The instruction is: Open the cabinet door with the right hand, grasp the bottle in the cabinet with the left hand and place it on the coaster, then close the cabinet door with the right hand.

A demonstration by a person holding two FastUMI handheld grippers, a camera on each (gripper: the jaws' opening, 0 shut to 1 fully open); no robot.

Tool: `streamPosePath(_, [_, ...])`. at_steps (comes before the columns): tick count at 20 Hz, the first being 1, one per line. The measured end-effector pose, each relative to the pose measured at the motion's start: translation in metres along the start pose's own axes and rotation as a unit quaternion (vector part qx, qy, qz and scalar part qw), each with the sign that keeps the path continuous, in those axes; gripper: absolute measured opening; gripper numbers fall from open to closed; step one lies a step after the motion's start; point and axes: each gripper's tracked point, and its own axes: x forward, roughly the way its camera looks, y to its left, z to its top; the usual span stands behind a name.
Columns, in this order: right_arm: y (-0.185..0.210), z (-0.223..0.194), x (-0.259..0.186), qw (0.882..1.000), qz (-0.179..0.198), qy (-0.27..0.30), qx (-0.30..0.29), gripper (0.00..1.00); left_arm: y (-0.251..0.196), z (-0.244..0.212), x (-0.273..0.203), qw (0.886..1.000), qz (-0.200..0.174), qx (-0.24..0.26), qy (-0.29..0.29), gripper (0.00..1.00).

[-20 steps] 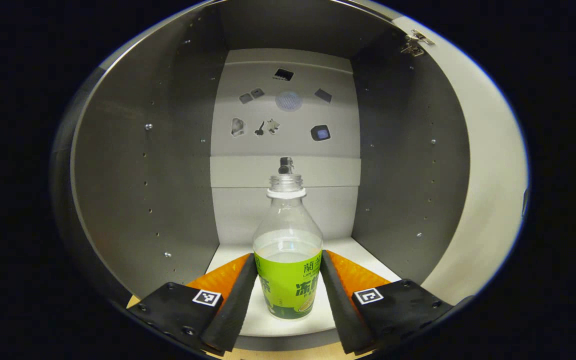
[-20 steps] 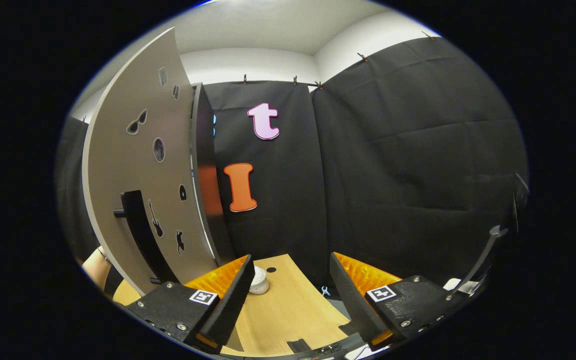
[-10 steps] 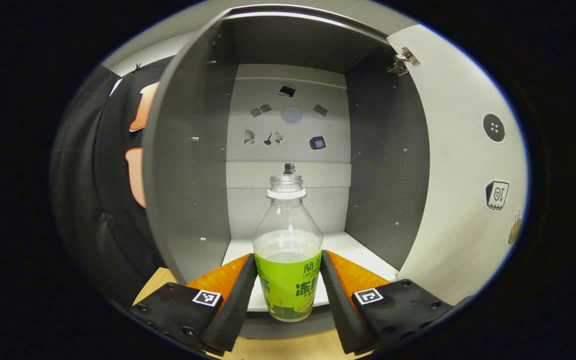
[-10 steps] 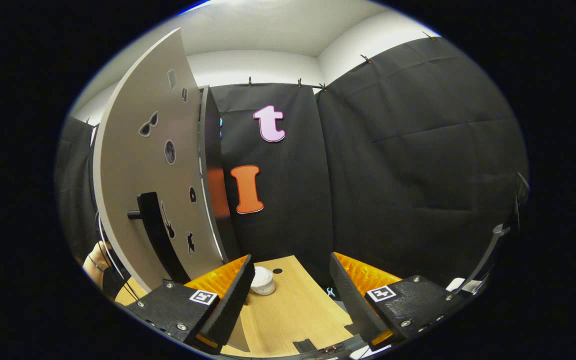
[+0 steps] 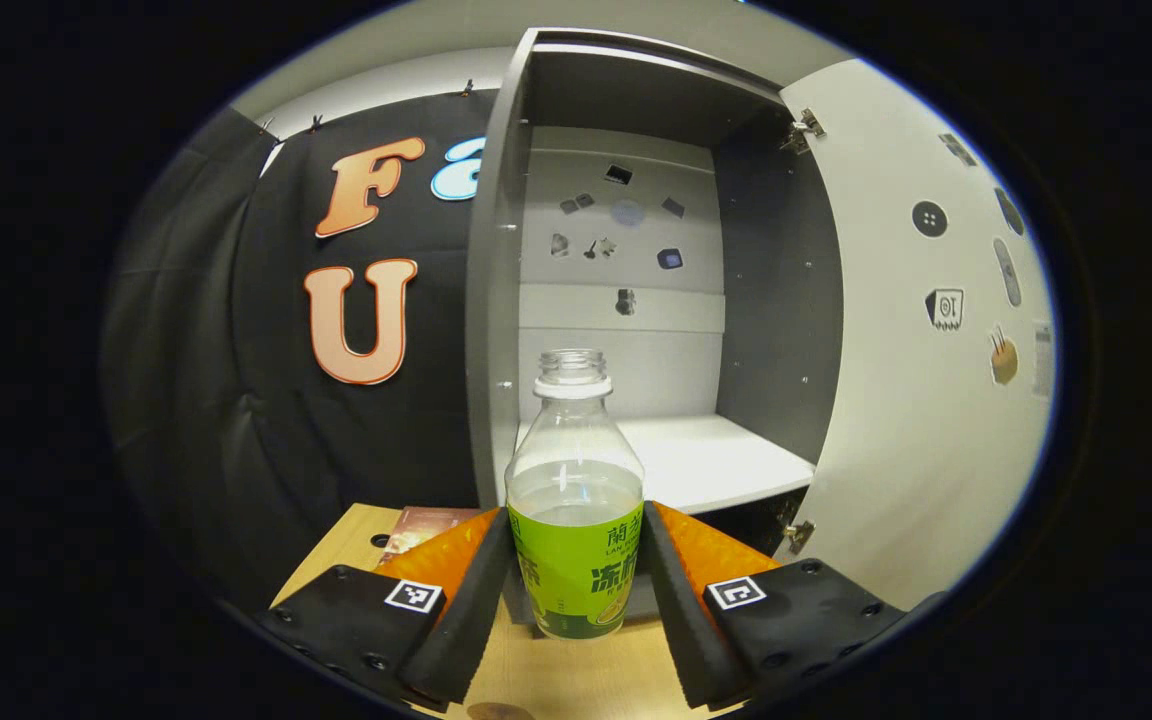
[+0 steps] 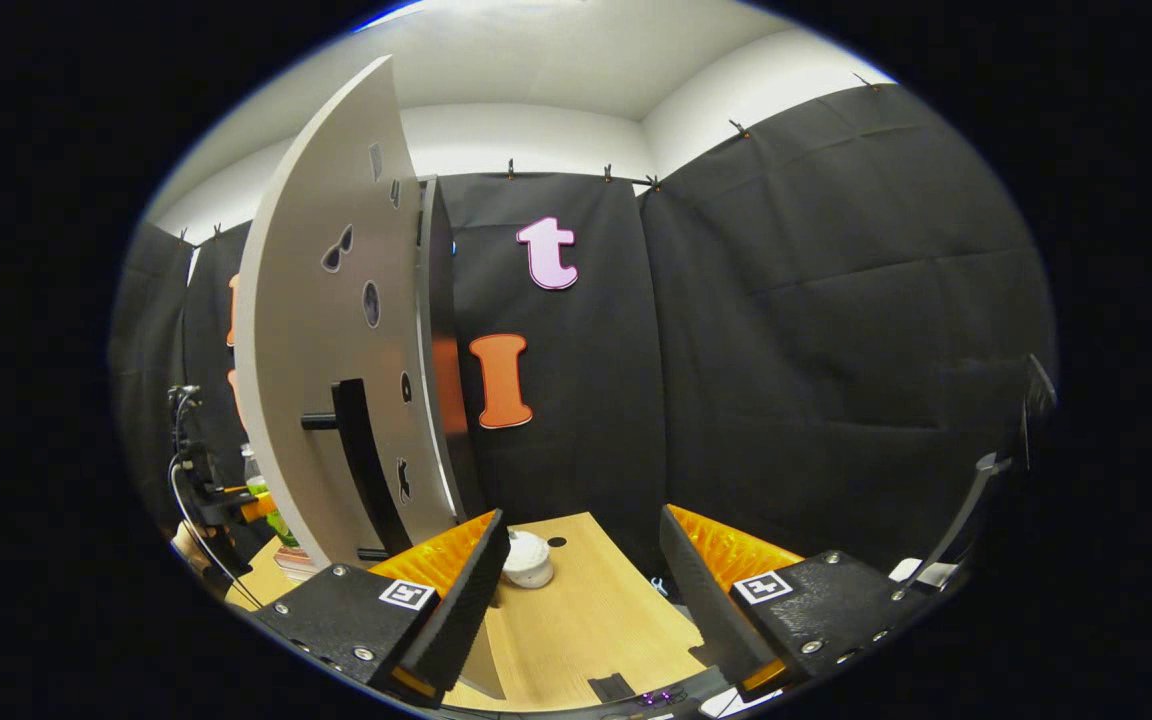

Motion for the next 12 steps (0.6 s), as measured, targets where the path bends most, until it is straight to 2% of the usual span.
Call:
streamPosePath(4, [0.01,0.0,-0.002,1.0,0.003,0.0,-0.008,0.99,0.032,-0.038,-0.023,1.0,0.022,-0.015,0.017,0.82])
streamPosePath(9, [0.025,0.0,-0.01,1.0,0.011,0.003,-0.013,0.99,0.071,-0.094,-0.052,0.998,0.05,-0.009,0.03,0.83])
streamPosePath(10, [0.027,0.001,-0.011,1.0,0.012,0.002,-0.014,0.87,0.075,-0.108,-0.057,0.998,0.051,-0.013,0.036,0.82])
streamPosePath(12, [0.029,0.001,-0.016,1.0,0.011,0.002,-0.016,0.87,0.081,-0.135,-0.065,0.997,0.054,-0.018,0.053,0.81])
